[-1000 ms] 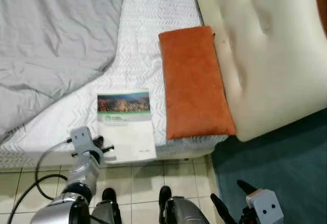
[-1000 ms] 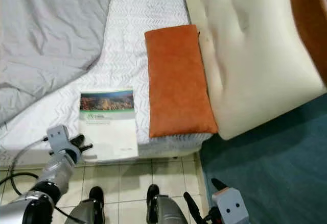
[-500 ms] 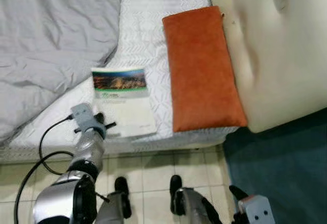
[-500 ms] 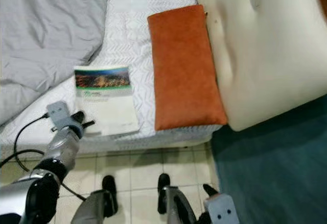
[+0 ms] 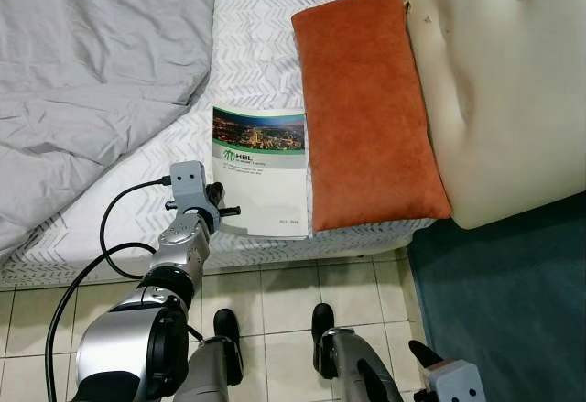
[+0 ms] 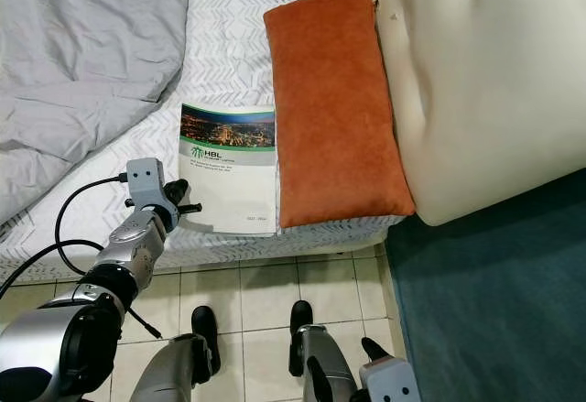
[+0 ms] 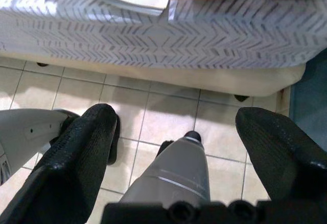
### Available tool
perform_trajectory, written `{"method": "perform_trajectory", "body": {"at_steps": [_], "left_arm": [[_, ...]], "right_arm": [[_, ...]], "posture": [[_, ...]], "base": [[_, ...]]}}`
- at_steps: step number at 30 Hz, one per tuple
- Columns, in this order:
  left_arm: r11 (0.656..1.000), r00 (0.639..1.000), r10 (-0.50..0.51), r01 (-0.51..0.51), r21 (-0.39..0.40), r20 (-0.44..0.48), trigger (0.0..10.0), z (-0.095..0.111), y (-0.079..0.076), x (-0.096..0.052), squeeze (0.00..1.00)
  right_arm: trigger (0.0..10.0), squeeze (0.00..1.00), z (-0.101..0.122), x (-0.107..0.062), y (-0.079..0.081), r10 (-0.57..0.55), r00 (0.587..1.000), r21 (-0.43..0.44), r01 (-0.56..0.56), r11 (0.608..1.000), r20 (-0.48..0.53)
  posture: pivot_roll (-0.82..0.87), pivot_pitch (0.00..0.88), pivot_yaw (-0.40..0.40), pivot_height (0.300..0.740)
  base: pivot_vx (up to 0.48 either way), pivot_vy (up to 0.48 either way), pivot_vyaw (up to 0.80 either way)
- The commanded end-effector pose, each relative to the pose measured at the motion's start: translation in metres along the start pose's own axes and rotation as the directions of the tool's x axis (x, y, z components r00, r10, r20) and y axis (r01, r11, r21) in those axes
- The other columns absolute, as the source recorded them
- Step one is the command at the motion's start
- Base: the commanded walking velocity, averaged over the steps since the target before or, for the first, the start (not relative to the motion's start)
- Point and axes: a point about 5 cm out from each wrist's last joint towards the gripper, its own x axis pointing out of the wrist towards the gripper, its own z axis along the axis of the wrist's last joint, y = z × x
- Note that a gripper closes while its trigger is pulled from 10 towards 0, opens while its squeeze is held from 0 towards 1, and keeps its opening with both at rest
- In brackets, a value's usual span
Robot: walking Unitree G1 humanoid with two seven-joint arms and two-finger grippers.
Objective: Clean up the room
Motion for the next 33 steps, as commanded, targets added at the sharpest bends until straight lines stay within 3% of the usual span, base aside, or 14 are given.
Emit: {"method": "perform_trajectory", "body": {"at_steps": [1,2,5,22,25,33], "left_arm": [[0.997,0.997,0.042,-0.045,-0.062,-0.063,10.0,-0.015,0.004,-0.003,0.0],[0.989,0.995,0.072,-0.08,-0.123,-0.07,10.0,-0.018,0.006,-0.004,0.0],[0.979,0.991,0.099,-0.113,-0.171,-0.089,10.0,-0.025,0.007,-0.006,0.0],[0.941,0.987,0.128,-0.151,-0.303,-0.096,10.0,-0.021,-0.01,-0.003,0.0],[0.947,0.988,0.116,-0.14,-0.288,-0.099,10.0,-0.021,-0.016,-0.002,0.0],[0.964,0.991,0.107,-0.124,-0.234,-0.085,10.0,-0.014,-0.012,0.0,0.0]], "right_arm": [[10.0,0.0,-0.007,-0.007,0.003,-0.009,0.999,0.007,0.009,1.0,-0.041],[10.0,0.0,-0.008,-0.009,0.003,-0.011,0.999,0.008,0.012,1.0,-0.045],[10.0,0.0,-0.008,-0.011,0.003,-0.014,0.999,0.008,0.015,1.0,-0.049],[10.0,0.0,-0.007,-0.019,0.004,-0.013,0.998,-0.002,0.012,1.0,-0.066],[10.0,0.0,-0.006,-0.018,0.007,-0.004,0.998,0.006,0.005,1.0,-0.061],[10.0,0.0,-0.006,-0.018,0.013,0.008,0.999,0.019,-0.007,1.0,-0.052]], "posture": [[-0.4,0.571,-0.043,0.74],[-0.4,0.569,-0.044,0.74],[-0.41,0.571,-0.05,0.74],[-0.45,0.563,-0.078,0.74],[-0.46,0.563,-0.073,0.74],[-0.46,0.569,-0.057,0.74]], "base": [[0.0,0.0,0.0],[0.0,0.0,0.0],[0.0,0.0,0.0],[0.0,0.0,0.0],[0.0,0.0,0.0],[0.0,0.0,0.0]]}}
